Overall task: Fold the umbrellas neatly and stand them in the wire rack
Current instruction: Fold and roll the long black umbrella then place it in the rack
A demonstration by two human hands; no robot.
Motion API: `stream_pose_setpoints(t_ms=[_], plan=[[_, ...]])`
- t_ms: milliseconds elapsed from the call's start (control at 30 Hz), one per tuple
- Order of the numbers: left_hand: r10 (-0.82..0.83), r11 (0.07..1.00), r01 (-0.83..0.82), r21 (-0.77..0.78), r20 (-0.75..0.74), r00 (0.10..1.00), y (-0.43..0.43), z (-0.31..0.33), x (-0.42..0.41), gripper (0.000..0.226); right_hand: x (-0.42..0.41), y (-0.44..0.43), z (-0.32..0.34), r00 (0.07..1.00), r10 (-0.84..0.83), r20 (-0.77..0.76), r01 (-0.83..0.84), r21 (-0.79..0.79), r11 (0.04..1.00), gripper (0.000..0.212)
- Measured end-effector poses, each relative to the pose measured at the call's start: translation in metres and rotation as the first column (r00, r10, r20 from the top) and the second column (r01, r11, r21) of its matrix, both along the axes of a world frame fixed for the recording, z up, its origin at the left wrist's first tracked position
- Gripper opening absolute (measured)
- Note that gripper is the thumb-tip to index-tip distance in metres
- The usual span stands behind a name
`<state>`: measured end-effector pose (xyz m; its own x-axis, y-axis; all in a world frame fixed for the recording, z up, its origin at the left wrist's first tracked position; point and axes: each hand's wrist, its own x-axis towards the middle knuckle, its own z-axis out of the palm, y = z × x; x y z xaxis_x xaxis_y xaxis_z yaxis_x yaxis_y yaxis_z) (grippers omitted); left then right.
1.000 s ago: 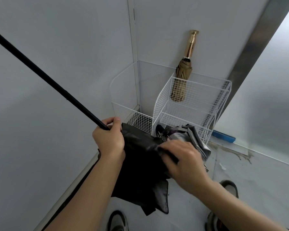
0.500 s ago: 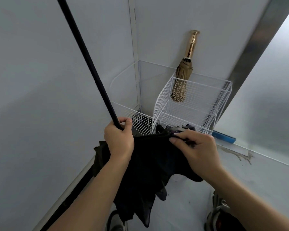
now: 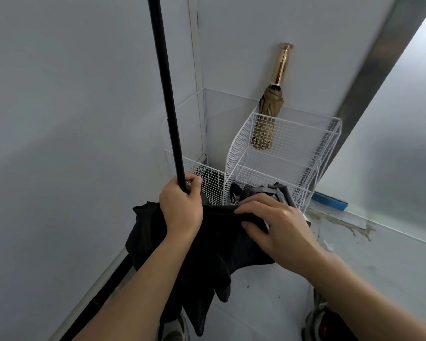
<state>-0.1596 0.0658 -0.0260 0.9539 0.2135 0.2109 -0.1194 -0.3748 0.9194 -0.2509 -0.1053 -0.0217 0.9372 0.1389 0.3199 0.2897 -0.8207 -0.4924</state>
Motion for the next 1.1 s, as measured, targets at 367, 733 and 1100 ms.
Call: stream_pose_setpoints(t_ms=[367, 733, 1100], plan=[[-0.142, 0.986, 0.142, 0.084, 0.002, 0.990, 0.000, -0.005, 0.000, 0.013, 0.007, -0.018, 0.014, 0.940, -0.057, -0.337, 0.071, 0.028, 0.997, 0.014], [-0.253, 0.942, 0.217, -0.254, -0.116, 0.961, -0.016, 0.009, -0.012, 0.019, 0.018, -0.006, -0.010, 0.916, -0.392, -0.088, 0.400, 0.305, 0.864, 0.014], [-0.031, 0.868, -0.062, -0.492, -0.180, 0.983, -0.009, 0.022, -0.005, 0.019, -0.005, 0.028, -0.013, 0.902, -0.073, -0.425, 0.043, -0.080, 0.996, 0.070]])
